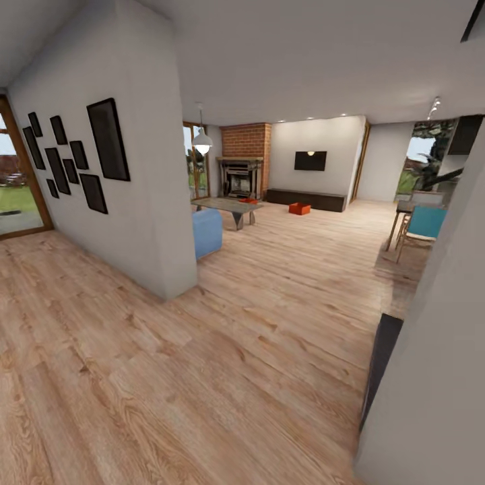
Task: Move the two storage containers from the living room to the garage. In the garage, place one container on the floor and stack the other container on top of it (either order is fine).
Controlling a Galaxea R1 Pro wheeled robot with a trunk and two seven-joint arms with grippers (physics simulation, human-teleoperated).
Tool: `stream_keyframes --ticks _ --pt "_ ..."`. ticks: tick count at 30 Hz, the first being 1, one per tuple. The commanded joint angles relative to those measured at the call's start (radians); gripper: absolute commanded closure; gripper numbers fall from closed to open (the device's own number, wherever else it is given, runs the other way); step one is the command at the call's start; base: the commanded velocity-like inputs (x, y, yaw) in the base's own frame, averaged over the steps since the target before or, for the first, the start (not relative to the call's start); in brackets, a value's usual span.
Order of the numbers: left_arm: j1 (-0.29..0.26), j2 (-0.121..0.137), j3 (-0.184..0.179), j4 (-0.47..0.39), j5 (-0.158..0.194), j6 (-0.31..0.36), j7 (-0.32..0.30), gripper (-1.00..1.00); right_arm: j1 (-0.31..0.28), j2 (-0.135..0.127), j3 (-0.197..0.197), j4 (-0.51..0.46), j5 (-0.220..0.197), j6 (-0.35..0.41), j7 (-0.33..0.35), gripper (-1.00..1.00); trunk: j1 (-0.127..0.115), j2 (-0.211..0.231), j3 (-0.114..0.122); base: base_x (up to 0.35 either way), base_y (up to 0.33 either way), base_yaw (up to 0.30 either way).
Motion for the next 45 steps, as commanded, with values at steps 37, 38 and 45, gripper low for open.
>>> stream_keyframes --ticks 37,38,45 --pt "0.000 0.000 0.002 0.000 0.004 -0.002 0.002 -1.00 -0.001 -0.001 0.003 0.005 -0.005 -0.004 -0.007 -1.00 0.001 0.000 -0.001 0.336 0.000 0.097" --pt "0.000 0.000 0.002 0.000 0.004 -0.002 0.002 -1.00 -0.001 -0.001 0.002 0.005 -0.005 -0.004 -0.007 -1.00 0.001 0.000 -0.001 0.336 0.000 0.000" --pt "0.000 -0.001 0.002 -0.001 0.005 -0.001 0.002 -1.00 -0.001 -0.003 0.003 0.006 -0.003 -0.005 -0.007 -1.00 0.001 0.000 -0.001 0.336 0.000 0.000"
